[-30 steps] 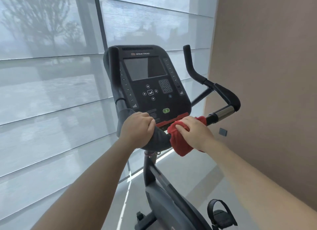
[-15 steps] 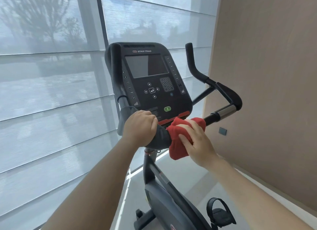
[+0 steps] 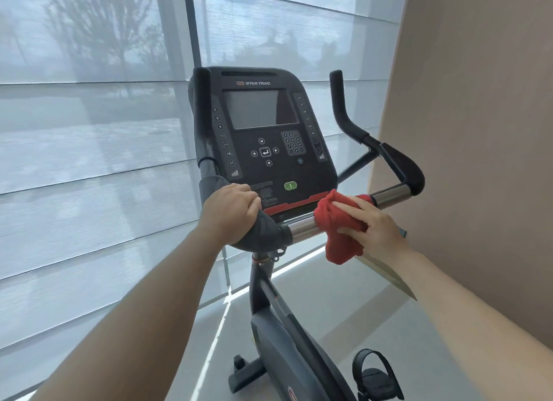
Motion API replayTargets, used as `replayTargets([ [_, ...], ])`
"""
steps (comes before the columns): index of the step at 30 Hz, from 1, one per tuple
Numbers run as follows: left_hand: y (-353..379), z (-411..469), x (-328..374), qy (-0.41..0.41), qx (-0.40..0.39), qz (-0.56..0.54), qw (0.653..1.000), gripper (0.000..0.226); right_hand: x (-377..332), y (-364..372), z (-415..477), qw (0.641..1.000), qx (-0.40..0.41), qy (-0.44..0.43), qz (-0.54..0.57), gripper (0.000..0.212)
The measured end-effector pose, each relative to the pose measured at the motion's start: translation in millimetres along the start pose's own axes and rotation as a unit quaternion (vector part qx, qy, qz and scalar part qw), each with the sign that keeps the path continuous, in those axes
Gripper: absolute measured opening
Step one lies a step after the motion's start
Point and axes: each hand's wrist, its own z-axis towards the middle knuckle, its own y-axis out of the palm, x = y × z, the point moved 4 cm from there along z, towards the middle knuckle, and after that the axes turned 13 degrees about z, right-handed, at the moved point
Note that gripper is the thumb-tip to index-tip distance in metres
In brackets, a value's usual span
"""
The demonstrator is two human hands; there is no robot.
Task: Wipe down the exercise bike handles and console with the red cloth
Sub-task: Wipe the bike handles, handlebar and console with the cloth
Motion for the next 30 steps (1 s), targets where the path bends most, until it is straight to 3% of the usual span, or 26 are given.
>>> replayTargets([
  [8, 0.5, -0.5, -0.5, -0.014, -0.006, -0.017, 1.0, 0.042, 17.1, -21.6, 6.9, 0.999, -0.009, 0.01, -0.037, 0.058],
  [13, -0.4, -0.3, -0.7, -0.02, -0.003, -0.014, 1.0, 0.043, 7.2, -20.2, 7.6, 0.997, -0.009, 0.054, 0.058, 0.051],
  [17, -0.5, -0.8, -0.8, -0.02, 0.0, -0.017, 1.0, 0.043, -13.5, 3.0, 5.9, 0.994, -0.037, 0.024, 0.099, 0.046],
  [20, -1.4, -0.9, 0.6, -0.025, -0.006, -0.016, 1.0, 0.043, -16.3, 11.0, 13.7, 0.995, -0.071, 0.008, 0.07, 0.038],
  [23, -2.5, -1.3, 2.1, -0.031, -0.004, -0.01, 0.999, 0.045, -1.2, -9.5, 27.0, 0.995, -0.077, 0.058, 0.016, 0.029],
  [27, -0.4, -1.2, 3.1, -0.033, -0.005, -0.007, 0.999, 0.044, 15.3, -25.9, 39.9, 0.98, -0.103, 0.139, -0.097, 0.035],
  [30, -0.4, 0.1, 1.3, -0.034, -0.004, -0.018, 0.999, 0.042, 4.2, -13.8, 50.6, 0.975, -0.114, 0.16, -0.102, 0.038],
])
